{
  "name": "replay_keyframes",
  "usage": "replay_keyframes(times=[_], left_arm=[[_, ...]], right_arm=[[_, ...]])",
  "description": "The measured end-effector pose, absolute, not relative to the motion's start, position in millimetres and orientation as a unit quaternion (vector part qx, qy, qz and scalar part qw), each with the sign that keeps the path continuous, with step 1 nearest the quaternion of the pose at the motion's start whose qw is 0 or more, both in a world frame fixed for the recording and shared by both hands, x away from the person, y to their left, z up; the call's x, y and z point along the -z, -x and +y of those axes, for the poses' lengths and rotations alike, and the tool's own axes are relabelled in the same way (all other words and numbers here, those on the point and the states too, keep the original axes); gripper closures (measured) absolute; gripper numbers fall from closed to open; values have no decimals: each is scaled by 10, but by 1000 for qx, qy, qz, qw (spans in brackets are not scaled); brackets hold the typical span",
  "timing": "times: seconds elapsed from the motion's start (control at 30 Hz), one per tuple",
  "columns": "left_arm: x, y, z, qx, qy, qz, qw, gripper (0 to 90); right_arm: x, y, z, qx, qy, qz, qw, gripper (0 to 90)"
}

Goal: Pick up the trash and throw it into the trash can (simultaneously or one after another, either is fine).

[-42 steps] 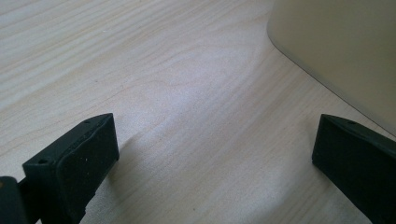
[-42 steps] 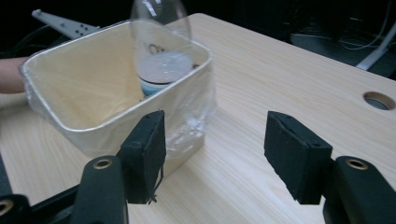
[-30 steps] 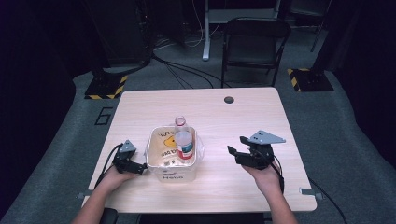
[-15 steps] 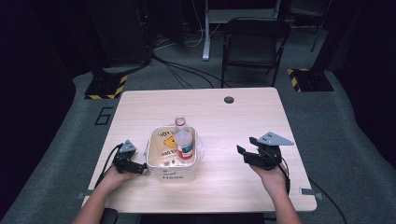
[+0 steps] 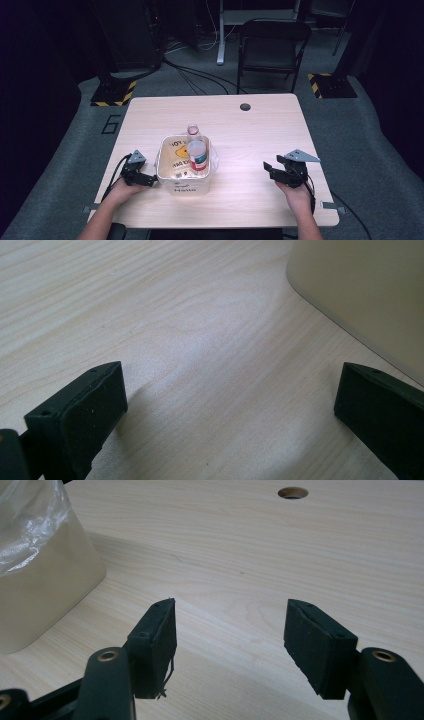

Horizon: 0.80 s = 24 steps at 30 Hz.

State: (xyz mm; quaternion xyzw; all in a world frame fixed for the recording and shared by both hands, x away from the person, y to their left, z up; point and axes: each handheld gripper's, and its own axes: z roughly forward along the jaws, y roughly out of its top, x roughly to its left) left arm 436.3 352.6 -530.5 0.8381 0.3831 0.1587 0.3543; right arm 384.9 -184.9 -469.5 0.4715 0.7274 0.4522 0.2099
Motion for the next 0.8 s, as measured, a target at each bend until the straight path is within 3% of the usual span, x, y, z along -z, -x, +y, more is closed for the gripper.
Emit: replay_keyframes(times=[0.2, 0.8], left_arm=[[5305, -4361, 3525, -159, -838, 384, 354, 2], [5305, -4360, 3524, -159, -838, 384, 354, 2]], right_arm=[[4815, -3908, -1884, -451, -487, 723, 189, 374], [5018, -4063, -1932, -372, -511, 749, 199, 355]])
